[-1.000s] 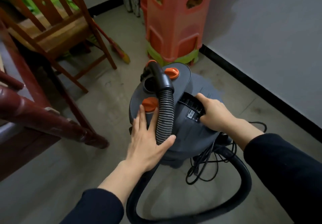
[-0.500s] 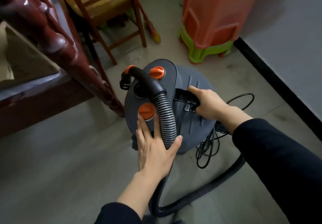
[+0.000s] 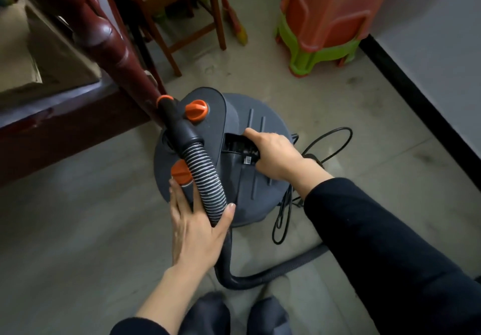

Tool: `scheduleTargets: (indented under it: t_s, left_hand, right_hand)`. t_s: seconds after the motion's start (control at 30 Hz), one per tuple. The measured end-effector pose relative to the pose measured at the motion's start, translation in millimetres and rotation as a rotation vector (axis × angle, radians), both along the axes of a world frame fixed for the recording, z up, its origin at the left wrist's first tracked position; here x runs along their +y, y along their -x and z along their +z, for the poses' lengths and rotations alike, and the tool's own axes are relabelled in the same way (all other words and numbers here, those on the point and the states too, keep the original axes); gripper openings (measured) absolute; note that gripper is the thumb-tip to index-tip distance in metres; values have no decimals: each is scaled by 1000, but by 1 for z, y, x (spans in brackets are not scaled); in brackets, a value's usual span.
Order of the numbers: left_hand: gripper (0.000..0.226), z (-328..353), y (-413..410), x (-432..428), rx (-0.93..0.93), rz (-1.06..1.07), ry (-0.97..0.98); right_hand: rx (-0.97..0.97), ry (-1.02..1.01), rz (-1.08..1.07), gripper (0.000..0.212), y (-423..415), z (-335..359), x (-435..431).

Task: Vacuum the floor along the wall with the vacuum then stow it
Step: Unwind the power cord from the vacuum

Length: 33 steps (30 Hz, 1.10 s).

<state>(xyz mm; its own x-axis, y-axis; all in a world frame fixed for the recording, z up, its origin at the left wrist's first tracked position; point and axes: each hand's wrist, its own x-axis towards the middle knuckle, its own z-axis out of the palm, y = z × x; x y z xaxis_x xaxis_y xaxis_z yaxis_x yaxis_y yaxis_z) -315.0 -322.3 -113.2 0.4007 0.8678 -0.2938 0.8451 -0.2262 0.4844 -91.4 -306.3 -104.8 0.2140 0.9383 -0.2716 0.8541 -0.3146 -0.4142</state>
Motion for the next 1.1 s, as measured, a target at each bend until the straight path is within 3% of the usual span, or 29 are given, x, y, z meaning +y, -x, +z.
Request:
scheduleTargets:
  t_s: [0.17, 0.37, 0.47, 0.57, 0.63, 0.7, 0.77, 0.83, 0.9, 0.97, 1.1]
  left_hand:
    - [97, -1, 23, 12, -53, 21, -33]
    - [99, 0, 21, 16, -159, 19, -119]
    - [105, 10, 7, 10, -183, -61, -244]
    - [84, 23, -17, 0, -268, -218, -457]
    - [65, 22, -35, -16, -350, -351, -486]
    - [46, 14, -53, -38, -382, -478, -335]
    - [40, 1, -70, -62, -236, -467, -44]
    - [49, -23, -87, -80, -4, -346, 197]
    - [61, -45, -102, -90, 104, -156, 385]
    - [69, -66, -114, -94, 95, 5, 464]
    - [63, -102, -131, -92, -19, 286, 601]
  right_hand:
    - [-9, 25, -48, 54, 27, -2, -2]
    - [142, 3, -159, 80, 39, 1, -26]
    - [289, -155, -348, 65, 32, 6, -50]
    - [346, -250, -641, 43, 11, 8, -79]
    - [350, -249, -850, 30, -9, 2, -99]
    - [357, -181, -972, 25, -27, -11, -119]
    - [412, -69, -955, 23, -38, -27, -133]
    - [488, 34, -882, 24, -40, -40, -140]
    - [543, 65, -824, 26, -40, -51, -141]
    - [602, 67, -801, 27, -41, -60, -136]
    - [717, 116, -761, 37, -45, -76, -123]
